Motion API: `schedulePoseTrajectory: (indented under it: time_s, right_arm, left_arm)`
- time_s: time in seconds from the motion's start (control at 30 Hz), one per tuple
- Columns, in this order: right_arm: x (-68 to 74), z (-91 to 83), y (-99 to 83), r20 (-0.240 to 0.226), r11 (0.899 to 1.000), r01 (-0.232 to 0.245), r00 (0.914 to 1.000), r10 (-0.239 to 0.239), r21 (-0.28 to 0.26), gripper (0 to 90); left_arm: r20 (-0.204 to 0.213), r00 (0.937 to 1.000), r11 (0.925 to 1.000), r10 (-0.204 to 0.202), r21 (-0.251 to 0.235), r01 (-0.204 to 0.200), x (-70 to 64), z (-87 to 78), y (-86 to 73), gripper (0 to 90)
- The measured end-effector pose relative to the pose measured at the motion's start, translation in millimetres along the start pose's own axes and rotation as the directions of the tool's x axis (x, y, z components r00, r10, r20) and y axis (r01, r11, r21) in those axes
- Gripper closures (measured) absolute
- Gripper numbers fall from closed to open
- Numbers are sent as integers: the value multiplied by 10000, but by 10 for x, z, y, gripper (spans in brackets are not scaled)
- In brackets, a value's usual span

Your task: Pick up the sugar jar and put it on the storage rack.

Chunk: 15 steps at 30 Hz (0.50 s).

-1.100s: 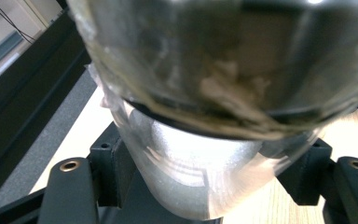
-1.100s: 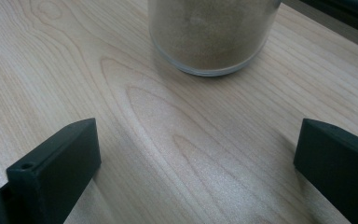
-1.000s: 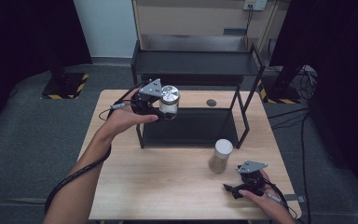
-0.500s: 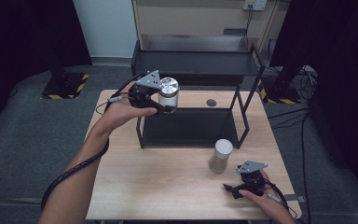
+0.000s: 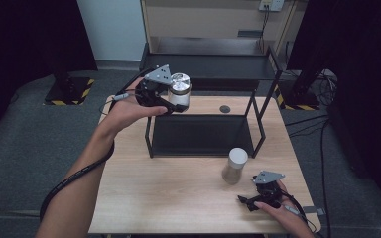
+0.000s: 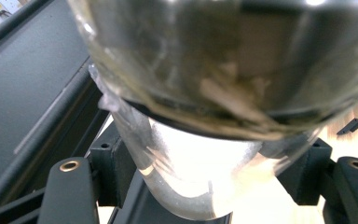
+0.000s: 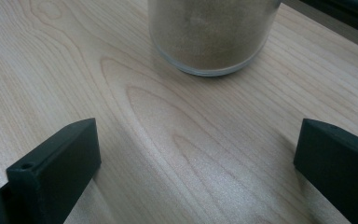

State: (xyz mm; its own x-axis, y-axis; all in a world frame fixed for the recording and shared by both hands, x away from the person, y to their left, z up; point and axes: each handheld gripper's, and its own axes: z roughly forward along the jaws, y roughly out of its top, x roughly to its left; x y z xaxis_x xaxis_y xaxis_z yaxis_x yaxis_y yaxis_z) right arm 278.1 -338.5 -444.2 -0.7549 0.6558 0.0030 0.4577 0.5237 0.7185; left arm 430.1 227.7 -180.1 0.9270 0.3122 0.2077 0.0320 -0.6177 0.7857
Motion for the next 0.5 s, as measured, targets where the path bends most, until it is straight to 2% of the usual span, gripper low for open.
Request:
schedulePoseTrajectory:
  time_s: [0.27, 0.5]
  right_arm:
    - [0, 0, 1, 0, 10000, -1, 10000, 1, 5, 9]
    - [0, 0, 1, -1, 10000, 0, 10000, 0, 4, 9]
  left_arm:
    - [-85, 9999, 9999, -78, -139, 76, 20, -82, 88, 302]
    - [-387, 9987, 9994, -322, -155, 316, 18, -133, 170, 302]
